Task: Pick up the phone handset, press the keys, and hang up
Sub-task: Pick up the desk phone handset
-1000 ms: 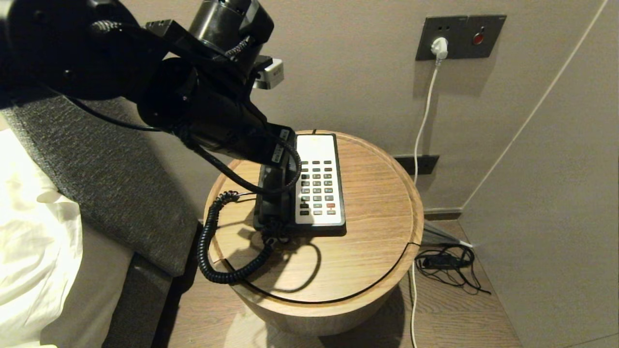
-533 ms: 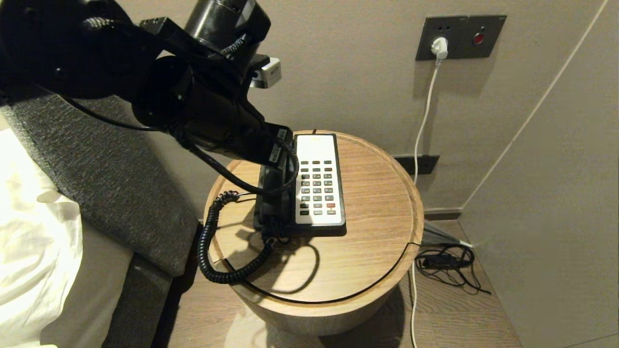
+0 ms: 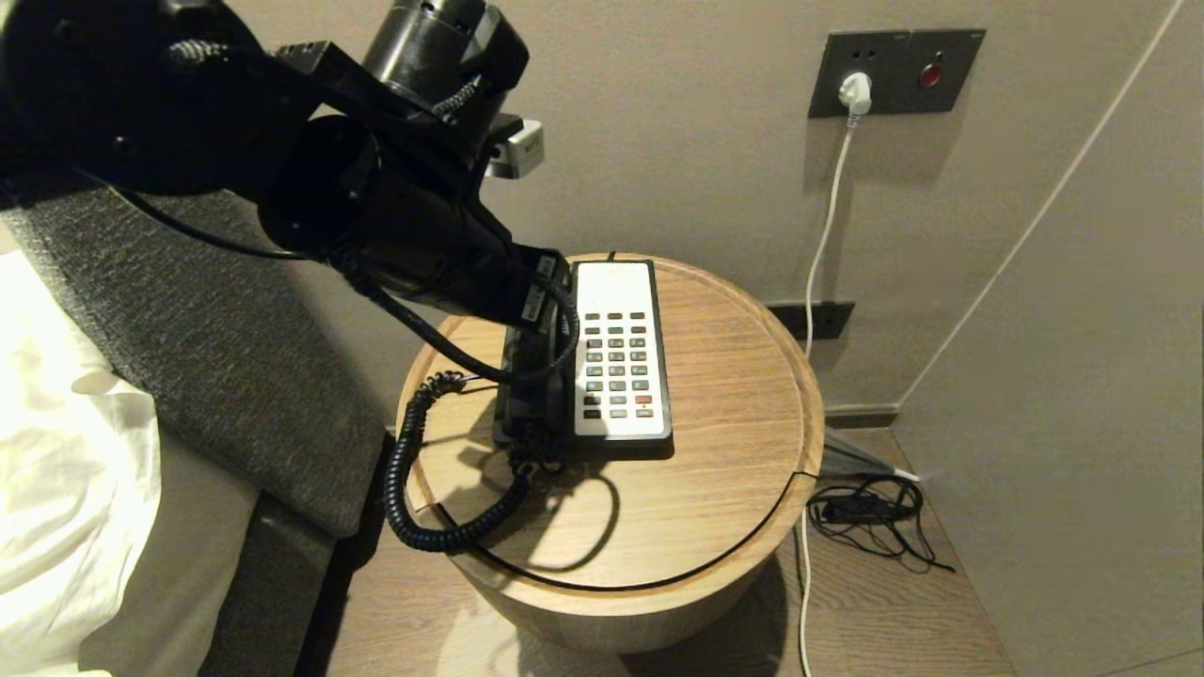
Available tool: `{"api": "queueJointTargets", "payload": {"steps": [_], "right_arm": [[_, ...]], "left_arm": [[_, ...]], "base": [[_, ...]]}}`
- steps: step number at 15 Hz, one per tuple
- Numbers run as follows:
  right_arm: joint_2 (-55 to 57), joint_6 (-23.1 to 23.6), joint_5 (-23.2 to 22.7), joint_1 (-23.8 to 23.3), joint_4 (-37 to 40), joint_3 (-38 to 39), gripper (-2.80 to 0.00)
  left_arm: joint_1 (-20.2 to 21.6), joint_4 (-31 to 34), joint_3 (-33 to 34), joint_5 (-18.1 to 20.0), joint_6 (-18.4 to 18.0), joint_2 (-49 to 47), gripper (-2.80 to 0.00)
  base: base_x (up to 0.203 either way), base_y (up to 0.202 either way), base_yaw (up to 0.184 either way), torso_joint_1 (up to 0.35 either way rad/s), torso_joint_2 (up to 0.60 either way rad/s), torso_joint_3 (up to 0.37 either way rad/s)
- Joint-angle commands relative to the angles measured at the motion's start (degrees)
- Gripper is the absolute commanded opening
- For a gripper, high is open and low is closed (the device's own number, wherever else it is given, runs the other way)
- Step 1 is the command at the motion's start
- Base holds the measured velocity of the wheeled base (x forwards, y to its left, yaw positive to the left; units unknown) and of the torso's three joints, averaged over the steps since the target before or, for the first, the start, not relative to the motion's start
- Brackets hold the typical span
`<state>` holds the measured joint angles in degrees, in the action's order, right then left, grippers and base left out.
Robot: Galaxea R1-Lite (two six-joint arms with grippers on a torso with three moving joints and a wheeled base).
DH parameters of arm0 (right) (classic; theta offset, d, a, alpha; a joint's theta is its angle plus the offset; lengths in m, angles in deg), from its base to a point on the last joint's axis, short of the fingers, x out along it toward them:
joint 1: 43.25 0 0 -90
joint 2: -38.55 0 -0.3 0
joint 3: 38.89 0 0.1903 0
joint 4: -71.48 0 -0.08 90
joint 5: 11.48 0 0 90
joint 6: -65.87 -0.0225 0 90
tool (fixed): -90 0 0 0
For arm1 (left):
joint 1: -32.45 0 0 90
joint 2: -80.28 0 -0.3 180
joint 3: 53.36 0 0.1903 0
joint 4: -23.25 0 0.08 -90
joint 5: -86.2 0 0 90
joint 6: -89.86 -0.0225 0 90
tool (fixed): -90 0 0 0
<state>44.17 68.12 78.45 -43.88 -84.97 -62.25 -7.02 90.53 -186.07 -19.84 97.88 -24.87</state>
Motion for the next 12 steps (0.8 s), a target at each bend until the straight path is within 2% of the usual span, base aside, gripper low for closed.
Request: {"api": "queueJointTargets", "payload": {"steps": [1,4,6,12], "right_arm": [[0.09,0.03,-0.02,0.01,-0.01,0.00,-2.80],[0.09,0.03,-0.02,0.01,-0.01,0.00,-2.80],[0.09,0.03,-0.02,0.01,-0.01,0.00,-2.80],[0.09,-0.06,0.07,0.01,-0.01,0.00,-2.80]], "left_arm": [[-0.08,0.12,0.00,-0.13,0.07,0.04,0.00],[-0.08,0.03,-0.01,-0.87,0.07,-0.80,0.00],[-0.08,-0.05,-0.09,-2.83,-0.04,-2.28,0.00],[0.31,-0.60,-0.44,-3.55,-0.02,-5.23,0.00]], "base": [[0.000,0.000,0.000,0.000,0.00,0.000],[0.000,0.000,0.000,0.000,0.00,0.000],[0.000,0.000,0.000,0.000,0.00,0.000],[0.000,0.000,0.000,0.000,0.00,0.000]]}}
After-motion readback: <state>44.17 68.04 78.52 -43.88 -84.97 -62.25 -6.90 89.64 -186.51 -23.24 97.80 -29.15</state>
